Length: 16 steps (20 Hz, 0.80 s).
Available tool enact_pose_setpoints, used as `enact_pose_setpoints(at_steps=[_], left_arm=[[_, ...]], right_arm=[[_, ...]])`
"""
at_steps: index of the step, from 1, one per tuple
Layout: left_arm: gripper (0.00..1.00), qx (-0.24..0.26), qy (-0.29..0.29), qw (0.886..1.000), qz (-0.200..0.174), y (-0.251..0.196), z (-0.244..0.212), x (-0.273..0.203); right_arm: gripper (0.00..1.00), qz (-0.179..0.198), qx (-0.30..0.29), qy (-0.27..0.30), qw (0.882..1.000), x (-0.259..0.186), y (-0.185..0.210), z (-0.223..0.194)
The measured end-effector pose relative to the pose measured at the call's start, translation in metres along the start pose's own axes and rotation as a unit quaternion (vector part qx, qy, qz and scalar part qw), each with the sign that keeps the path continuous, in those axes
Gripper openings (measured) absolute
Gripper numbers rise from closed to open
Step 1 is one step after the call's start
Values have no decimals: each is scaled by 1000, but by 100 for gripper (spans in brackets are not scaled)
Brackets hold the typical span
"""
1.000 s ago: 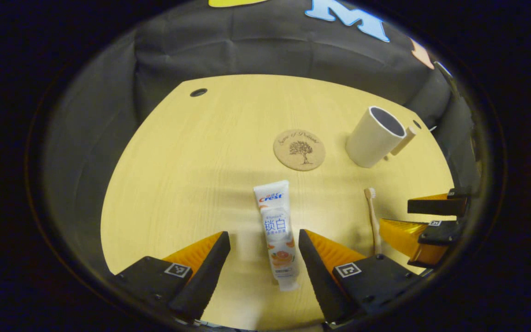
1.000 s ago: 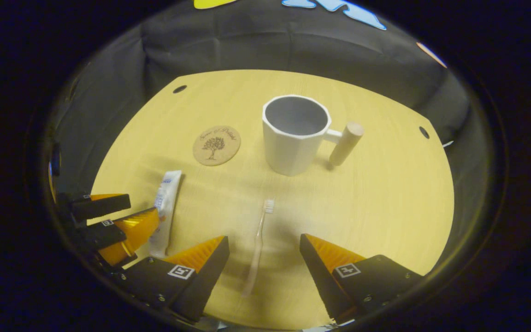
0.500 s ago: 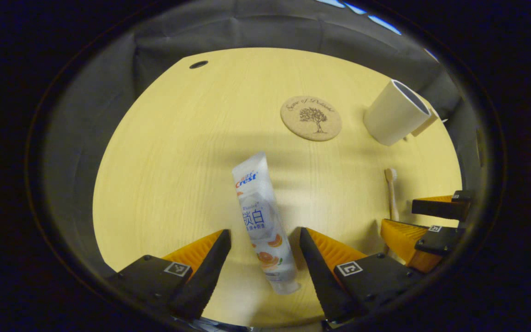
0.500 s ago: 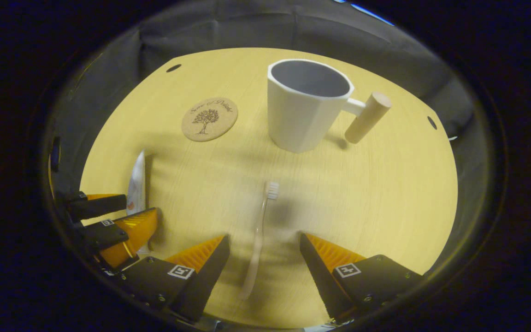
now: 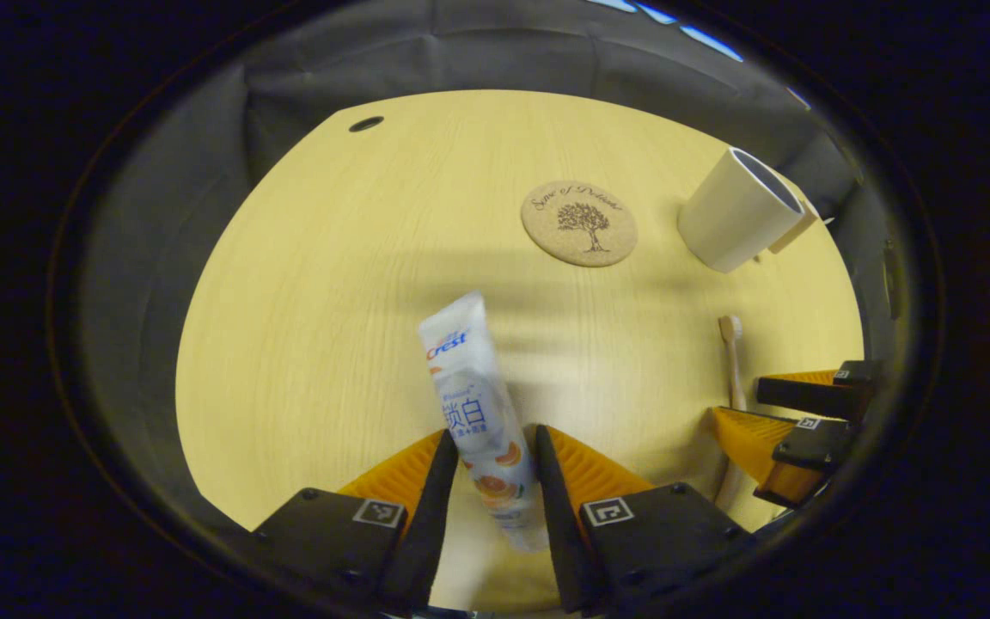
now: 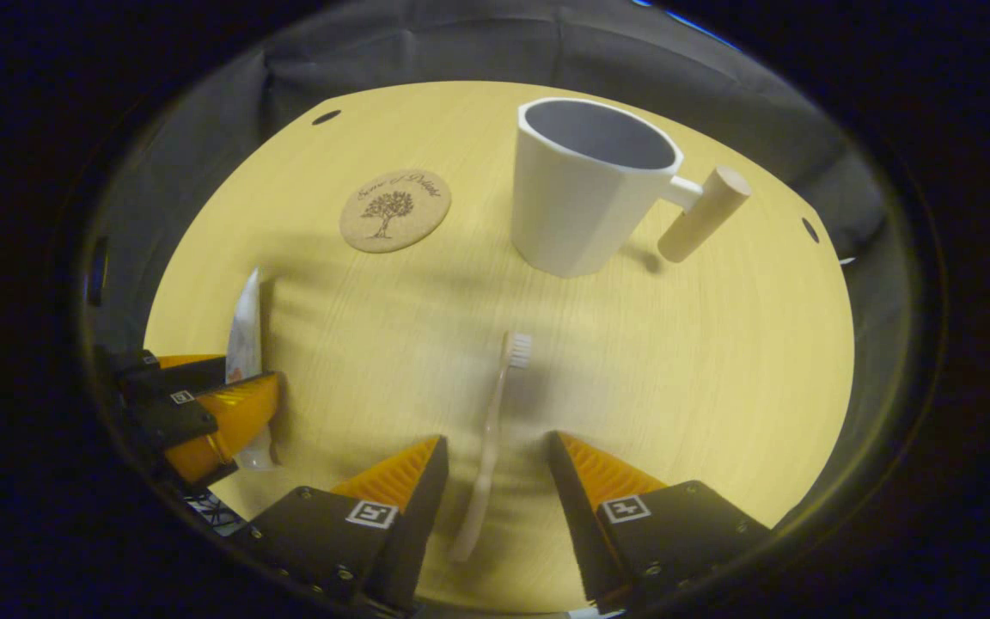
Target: Put the toothbrush and toothpaste on the desktop into the cup, then pick up the cup and place it on the coaster on the desktop.
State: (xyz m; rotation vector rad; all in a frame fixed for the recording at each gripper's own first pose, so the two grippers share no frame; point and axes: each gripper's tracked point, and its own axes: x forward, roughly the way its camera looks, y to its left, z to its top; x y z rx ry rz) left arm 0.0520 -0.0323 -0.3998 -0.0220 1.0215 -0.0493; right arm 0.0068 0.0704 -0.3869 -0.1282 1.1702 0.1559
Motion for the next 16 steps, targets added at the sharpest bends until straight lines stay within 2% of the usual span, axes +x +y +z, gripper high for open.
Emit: enact_pose_setpoints(at_steps=[1, 2, 4, 6, 8, 9, 10, 11, 16], left_arm=[[60, 5, 3, 1000, -3, -1, -1, 3], [59, 6, 3, 1000, -3, -2, -4, 5], [47, 7, 6, 1000, 1, -2, -1, 4], [46, 4, 5, 1000, 0, -3, 0, 2], [36, 4, 3, 1000, 7, -2, 1, 2], [29, 8, 13, 1000, 11, -3, -2, 2], [27, 10, 0, 1000, 16, -3, 4, 0], [20, 9, 13, 1000, 16, -4, -1, 0], [19, -5, -3, 1000, 10, -4, 2, 0]], right_arm=[[61, 1, 1, 3, 1000, 0, -1, -1], [59, 2, 1, 7, 1000, -1, -1, -2], [59, -3, 3, 3, 1000, 3, -4, 1], [13, -3, 10, 11, 1000, -2, -4, 0], [14, -5, 16, 8, 1000, 4, -7, -2], [4, -3, 18, 17, 1000, -3, -5, 1], [4, 1, 16, 16, 1000, -1, -5, 2], [4, 2, 18, 15, 1000, -2, -5, 2], [2, 12, 25, 14, 1000, -2, -6, 3]])
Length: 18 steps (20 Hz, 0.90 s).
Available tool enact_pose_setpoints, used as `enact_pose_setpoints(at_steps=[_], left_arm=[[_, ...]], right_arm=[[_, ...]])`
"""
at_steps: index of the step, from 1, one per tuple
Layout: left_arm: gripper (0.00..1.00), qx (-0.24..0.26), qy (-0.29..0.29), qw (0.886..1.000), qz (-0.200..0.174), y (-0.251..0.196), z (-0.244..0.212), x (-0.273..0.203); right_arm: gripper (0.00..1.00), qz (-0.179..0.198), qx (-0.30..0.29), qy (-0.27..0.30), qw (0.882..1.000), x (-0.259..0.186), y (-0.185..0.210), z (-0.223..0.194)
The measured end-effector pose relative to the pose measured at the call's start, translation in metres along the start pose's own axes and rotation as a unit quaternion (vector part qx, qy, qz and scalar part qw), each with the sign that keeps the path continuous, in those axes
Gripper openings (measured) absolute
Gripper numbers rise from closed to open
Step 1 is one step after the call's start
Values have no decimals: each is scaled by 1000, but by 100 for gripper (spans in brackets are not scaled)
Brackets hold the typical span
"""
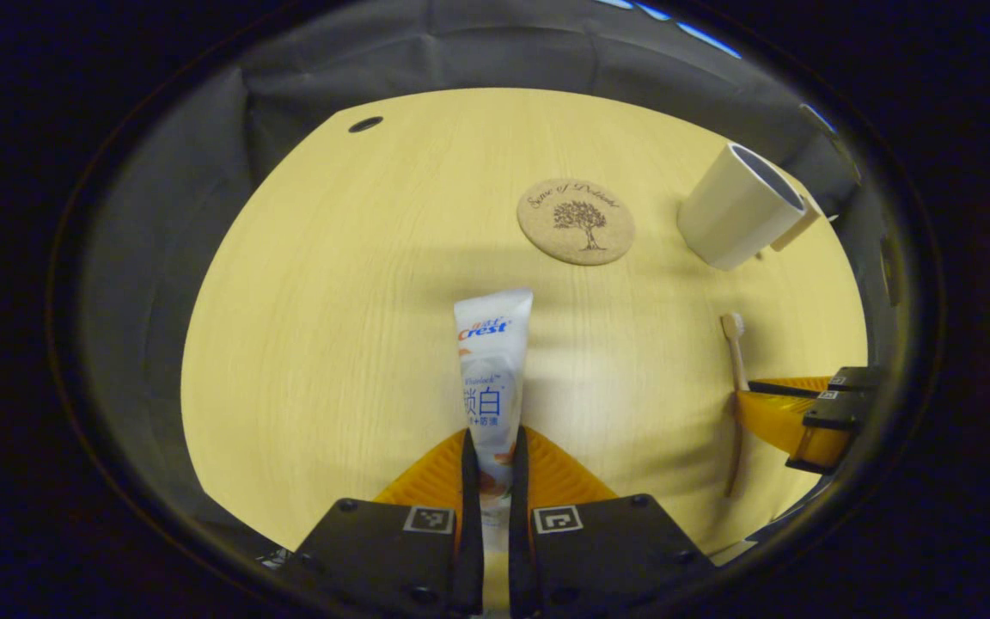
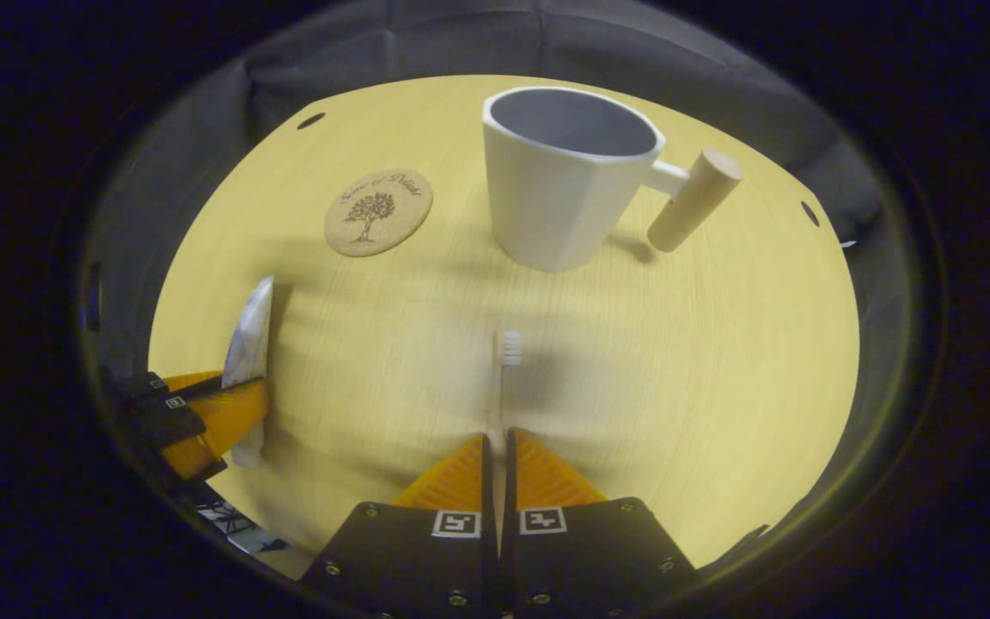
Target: Put the toothbrush and toothpaste on the desktop into the cup, then pick up the cup and place it on the coaster on the desktop.
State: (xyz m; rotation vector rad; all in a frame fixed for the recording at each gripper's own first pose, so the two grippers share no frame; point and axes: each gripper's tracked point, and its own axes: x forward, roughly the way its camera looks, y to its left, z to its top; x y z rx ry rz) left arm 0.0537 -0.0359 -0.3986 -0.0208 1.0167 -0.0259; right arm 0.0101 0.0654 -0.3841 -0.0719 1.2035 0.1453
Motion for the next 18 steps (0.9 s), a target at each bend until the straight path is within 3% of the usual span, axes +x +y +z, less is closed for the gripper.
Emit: enact_pose_setpoints(at_steps=[8, 17, 18], left_arm=[[19, 22, -38, 999, -8, -5, 21, -25], [19, -3, -82, 997, -14, 4, 48, -64], [19, -5, -87, 996, -13, 6, 51, -67]], right_arm=[[2, 32, 32, -34, 998, -40, -3, 16], [2, 64, 43, -140, 987, -131, -2, 66], [5, 64, 47, -152, 985, -138, -3, 76]])
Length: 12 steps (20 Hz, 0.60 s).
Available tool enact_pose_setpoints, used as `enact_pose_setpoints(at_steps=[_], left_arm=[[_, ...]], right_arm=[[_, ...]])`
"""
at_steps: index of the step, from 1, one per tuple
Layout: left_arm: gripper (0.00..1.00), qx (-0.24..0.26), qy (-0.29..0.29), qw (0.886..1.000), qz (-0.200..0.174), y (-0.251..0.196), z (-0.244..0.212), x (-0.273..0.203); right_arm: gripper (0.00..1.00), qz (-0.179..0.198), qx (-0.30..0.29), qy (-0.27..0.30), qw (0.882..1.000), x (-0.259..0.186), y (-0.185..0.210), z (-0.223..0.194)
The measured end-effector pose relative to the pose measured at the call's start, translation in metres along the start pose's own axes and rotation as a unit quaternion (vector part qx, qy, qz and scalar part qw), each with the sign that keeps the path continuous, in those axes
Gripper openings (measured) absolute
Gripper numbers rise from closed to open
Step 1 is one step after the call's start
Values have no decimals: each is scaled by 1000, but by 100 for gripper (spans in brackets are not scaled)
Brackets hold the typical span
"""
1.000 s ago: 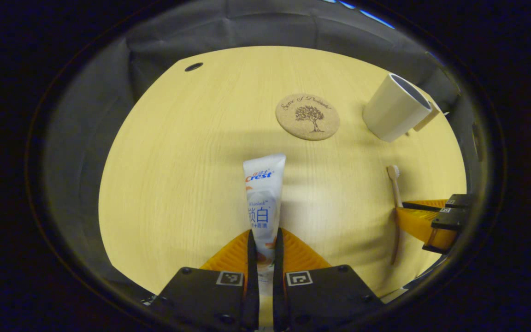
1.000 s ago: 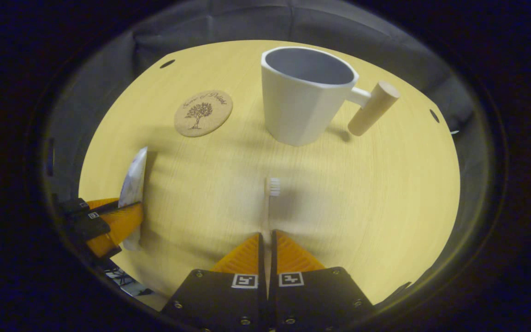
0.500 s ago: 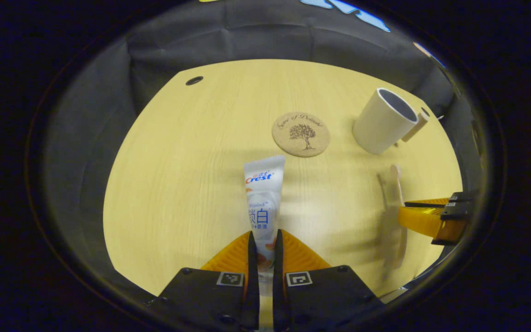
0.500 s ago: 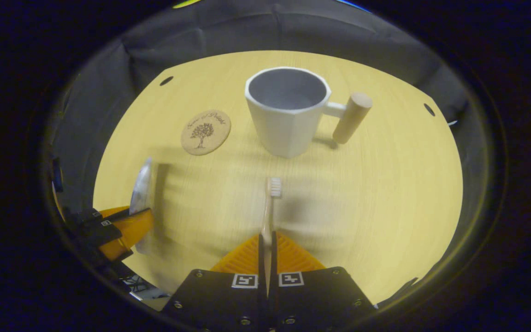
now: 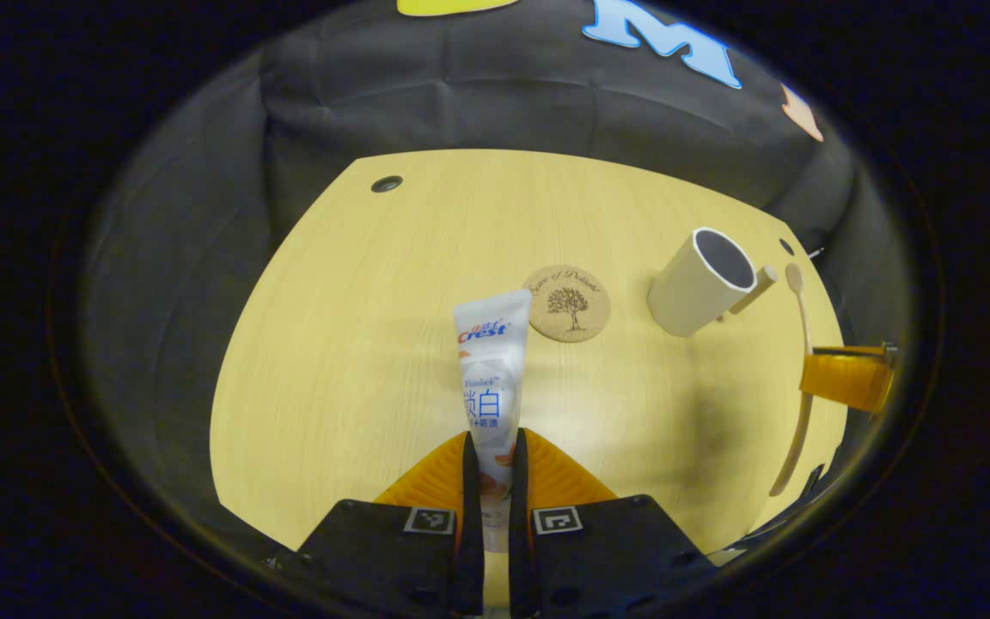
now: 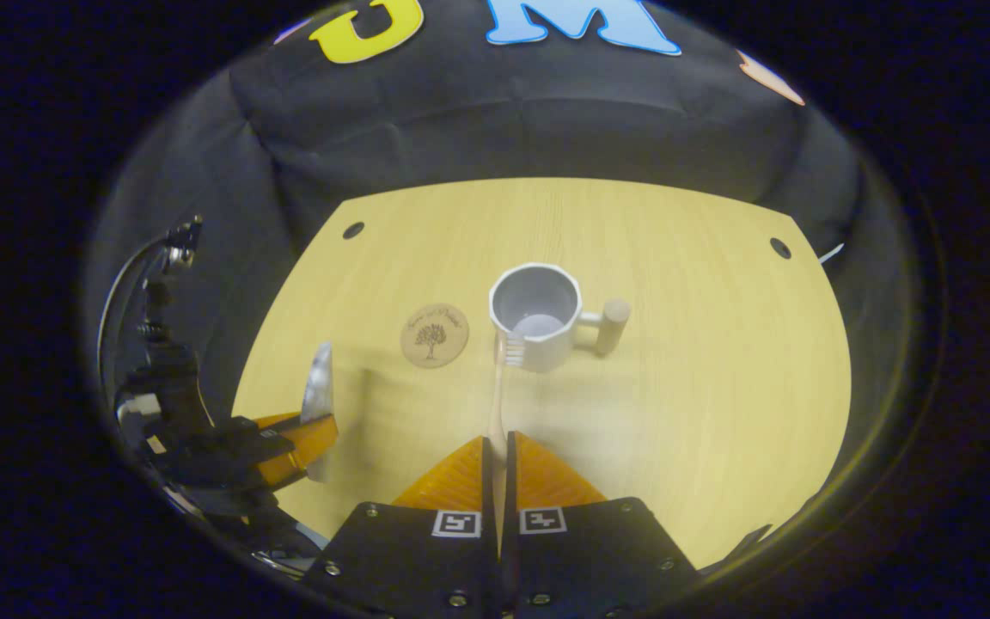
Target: Put the toothbrush and toothpaste on the desktop into the cup, then pick up the cup and place it on the coaster on the desktop.
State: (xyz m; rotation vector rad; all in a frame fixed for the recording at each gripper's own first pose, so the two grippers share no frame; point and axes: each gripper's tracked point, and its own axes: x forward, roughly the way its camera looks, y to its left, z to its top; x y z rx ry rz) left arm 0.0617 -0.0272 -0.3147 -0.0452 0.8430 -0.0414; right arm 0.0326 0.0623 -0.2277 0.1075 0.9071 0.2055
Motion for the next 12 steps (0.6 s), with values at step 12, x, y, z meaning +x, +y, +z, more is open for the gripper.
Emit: enact_pose_setpoints(at_steps=[12], left_arm=[[19, -17, -22, 1000, 14, 24, 10, -37]], right_arm=[[2, -19, 78, -97, 992, 30, -36, 130]])
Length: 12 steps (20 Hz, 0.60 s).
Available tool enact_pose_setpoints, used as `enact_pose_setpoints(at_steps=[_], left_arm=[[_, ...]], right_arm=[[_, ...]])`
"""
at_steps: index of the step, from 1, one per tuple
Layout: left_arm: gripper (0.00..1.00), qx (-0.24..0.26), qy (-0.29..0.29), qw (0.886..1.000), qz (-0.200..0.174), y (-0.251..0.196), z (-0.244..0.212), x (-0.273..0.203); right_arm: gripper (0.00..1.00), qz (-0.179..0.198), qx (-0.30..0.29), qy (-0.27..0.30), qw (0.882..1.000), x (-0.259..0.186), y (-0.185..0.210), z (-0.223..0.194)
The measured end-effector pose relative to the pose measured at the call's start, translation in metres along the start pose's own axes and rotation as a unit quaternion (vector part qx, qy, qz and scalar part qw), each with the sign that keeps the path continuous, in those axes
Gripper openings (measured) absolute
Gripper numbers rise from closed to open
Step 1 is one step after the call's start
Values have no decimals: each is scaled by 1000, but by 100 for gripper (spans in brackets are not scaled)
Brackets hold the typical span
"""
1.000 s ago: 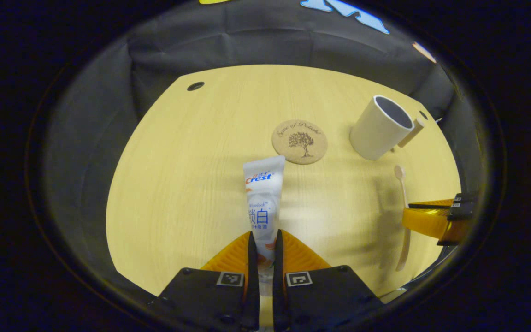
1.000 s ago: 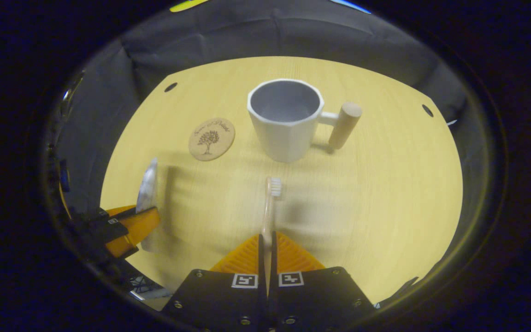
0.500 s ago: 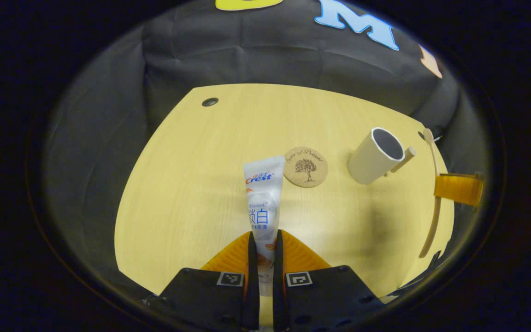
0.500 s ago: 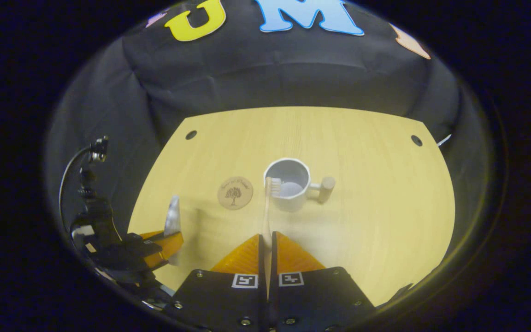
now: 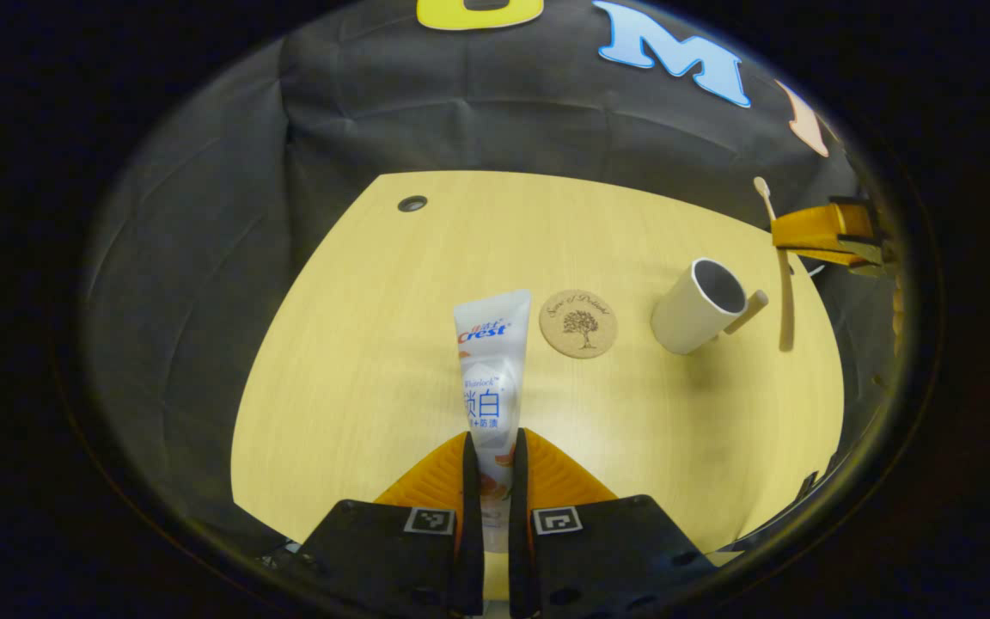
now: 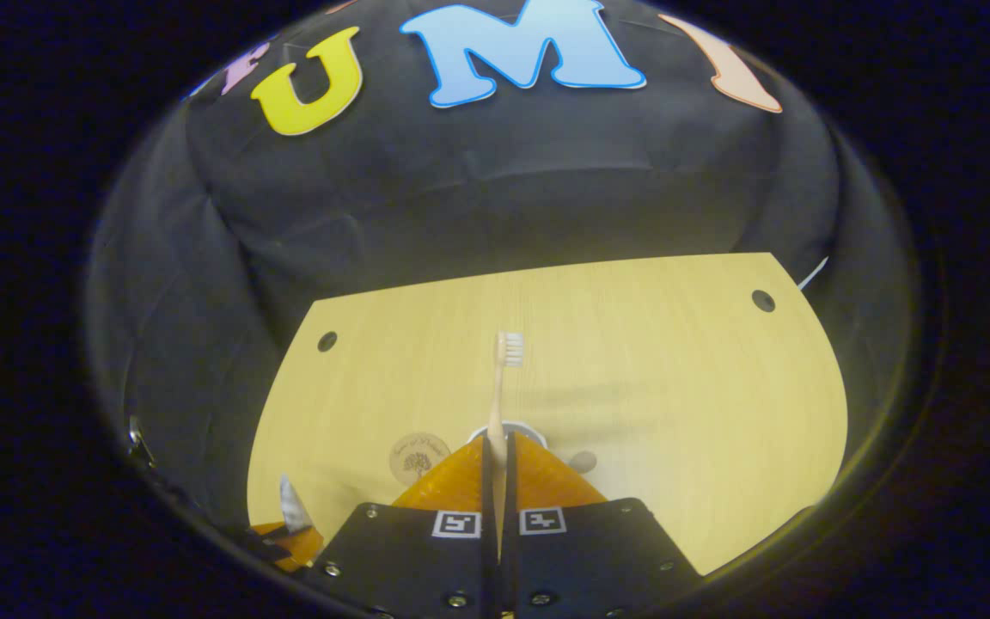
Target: Put the toothbrush and toothpaste on the desktop into the cup, then pick up the cup and place it on the coaster on the desktop.
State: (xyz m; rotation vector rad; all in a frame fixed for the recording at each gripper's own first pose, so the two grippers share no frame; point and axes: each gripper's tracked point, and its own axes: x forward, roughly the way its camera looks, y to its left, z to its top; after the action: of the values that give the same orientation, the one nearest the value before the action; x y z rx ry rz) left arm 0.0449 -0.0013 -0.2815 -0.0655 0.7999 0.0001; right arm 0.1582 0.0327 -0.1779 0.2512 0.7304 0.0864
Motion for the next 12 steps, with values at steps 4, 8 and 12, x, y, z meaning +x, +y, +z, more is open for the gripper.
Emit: enact_pose_setpoints(at_steps=[4, 8, 12], left_arm=[[19, -27, 1, 999, 24, 26, -11, -17], [19, -56, 9, 997, 54, 54, -40, -62], [19, -79, 19, 994, 70, 77, -55, -89]], right_arm=[[1, -5, 32, -15, 999, 35, -6, 28], [2, -15, 27, -14, 999, 57, -5, 29], [2, -30, -10, -52, 998, 66, -4, 37]])
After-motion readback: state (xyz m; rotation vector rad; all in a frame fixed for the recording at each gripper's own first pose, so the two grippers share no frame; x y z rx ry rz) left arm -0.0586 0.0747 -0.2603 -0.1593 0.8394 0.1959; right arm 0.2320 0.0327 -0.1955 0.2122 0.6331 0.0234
